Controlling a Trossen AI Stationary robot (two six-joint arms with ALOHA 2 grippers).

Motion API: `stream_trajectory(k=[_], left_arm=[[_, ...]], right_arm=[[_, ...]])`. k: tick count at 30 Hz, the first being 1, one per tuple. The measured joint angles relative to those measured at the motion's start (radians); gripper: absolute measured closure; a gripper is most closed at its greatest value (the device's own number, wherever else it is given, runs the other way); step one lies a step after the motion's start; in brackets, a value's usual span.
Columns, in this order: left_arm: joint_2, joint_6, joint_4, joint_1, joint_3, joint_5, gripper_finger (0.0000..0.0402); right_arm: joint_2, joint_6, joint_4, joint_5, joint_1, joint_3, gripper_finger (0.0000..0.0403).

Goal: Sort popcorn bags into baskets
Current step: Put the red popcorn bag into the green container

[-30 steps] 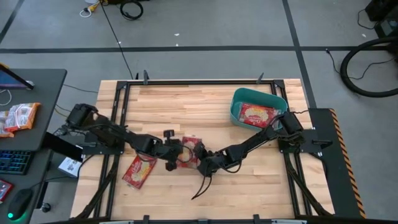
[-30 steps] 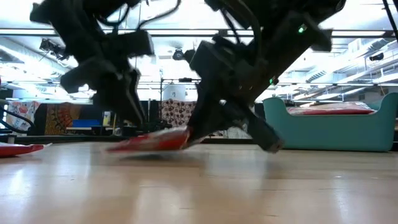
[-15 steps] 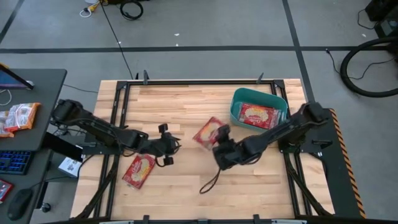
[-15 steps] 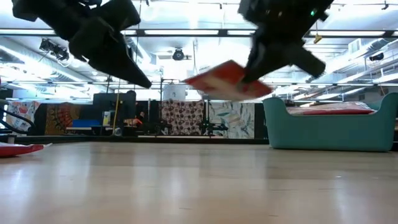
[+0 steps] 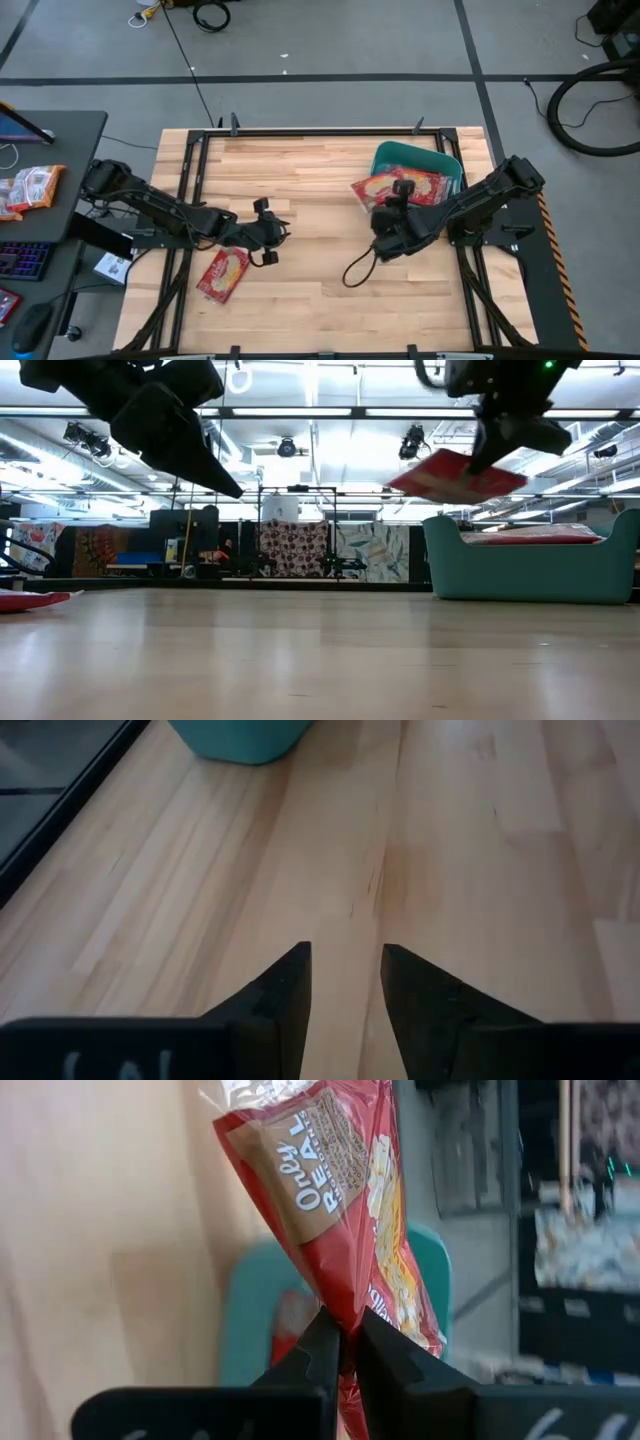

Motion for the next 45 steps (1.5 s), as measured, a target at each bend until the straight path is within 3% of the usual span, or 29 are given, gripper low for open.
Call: stream_trajectory(k=[5, 8, 14, 20, 33, 40, 45], left_arm=[[0.0, 0.001, -0.008, 0.0, 0.0, 0.0, 0.0272], [0.0, 0.001, -0.009, 0.0, 0.0, 0.0, 0.0272], [0.0, -0.012, -0.007, 0.0, 0.0, 0.002, 0.0272], [0.0, -0.027, -0.009, 0.0, 0.0, 0.039, 0.0272], [0.0, -0.027, -0.003, 0.0, 0.001, 0.041, 0.0272], [0.0, -0.138, -0.116, 0.001, 0.026, 0.23, 0.0272], [0.0, -0.243, -0.233, -0.002, 0.037, 0.346, 0.0272]], right_arm=[[-0.001, 0.26, -0.211, -0.058, -0.017, 0.0, 0.0378], [-0.002, 0.358, -0.229, -0.128, -0.049, -0.009, 0.0377], [0.018, 0.368, -0.224, -0.163, -0.117, -0.074, 0.0368], [0.016, 0.363, -0.189, -0.13, -0.163, -0.143, 0.0349], [0.013, 0.266, -0.121, -0.262, -0.215, -0.093, 0.0231], [0.012, 0.263, -0.184, -0.237, -0.181, 0.045, 0.022], [0.012, 0.237, -0.164, -0.2, -0.15, 0.044, 0.0221]])
